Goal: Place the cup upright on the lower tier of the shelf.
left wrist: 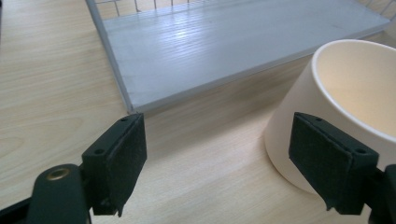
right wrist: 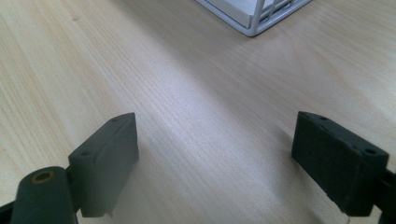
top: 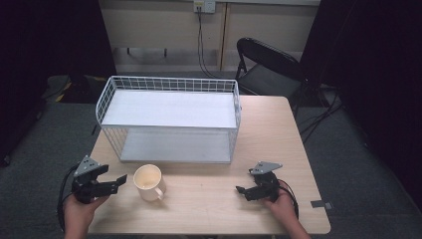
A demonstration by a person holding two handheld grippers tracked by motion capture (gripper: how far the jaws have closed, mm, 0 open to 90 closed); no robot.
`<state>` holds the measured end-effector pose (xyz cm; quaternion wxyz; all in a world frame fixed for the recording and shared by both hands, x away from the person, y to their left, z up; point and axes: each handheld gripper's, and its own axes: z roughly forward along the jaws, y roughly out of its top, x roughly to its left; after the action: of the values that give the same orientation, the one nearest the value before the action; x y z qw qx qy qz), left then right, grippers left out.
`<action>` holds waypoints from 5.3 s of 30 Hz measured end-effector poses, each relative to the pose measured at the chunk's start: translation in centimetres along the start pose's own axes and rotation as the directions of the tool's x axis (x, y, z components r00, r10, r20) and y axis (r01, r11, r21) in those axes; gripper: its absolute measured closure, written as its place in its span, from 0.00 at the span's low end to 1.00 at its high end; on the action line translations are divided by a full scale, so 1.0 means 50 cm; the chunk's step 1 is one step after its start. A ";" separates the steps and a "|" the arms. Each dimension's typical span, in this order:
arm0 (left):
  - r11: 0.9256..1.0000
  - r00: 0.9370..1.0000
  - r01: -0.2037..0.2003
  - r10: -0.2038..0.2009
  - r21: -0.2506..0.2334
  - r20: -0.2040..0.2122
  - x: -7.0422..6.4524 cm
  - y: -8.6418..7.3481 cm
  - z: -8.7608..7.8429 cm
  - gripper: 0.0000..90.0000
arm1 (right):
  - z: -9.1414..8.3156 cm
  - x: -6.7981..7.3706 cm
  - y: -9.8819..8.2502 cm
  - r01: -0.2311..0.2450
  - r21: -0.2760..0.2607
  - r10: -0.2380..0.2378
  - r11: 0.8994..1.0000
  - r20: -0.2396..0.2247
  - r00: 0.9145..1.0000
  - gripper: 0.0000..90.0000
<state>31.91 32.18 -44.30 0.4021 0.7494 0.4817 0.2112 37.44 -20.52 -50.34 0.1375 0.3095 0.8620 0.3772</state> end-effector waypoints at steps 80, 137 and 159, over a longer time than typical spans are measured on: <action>0.992 0.997 -0.057 0.063 -0.112 0.049 -0.095 0.027 0.048 0.70 | 0.000 0.000 0.000 0.000 0.000 0.000 1.000 0.001 1.000 0.16; 0.993 0.998 -0.054 0.051 -0.109 -0.026 -0.110 0.051 0.052 0.97 | 0.000 0.000 0.000 0.001 0.000 -0.001 1.000 0.000 1.000 0.16; 0.992 0.999 -0.037 0.033 -0.117 -0.035 -0.114 0.046 0.061 0.97 | 0.000 0.000 0.000 0.000 0.000 0.000 1.000 0.000 1.000 0.16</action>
<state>32.75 25.38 -43.84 0.4339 0.7290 0.4619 0.2588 37.40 -20.52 -50.33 0.1375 0.3096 0.8619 0.3773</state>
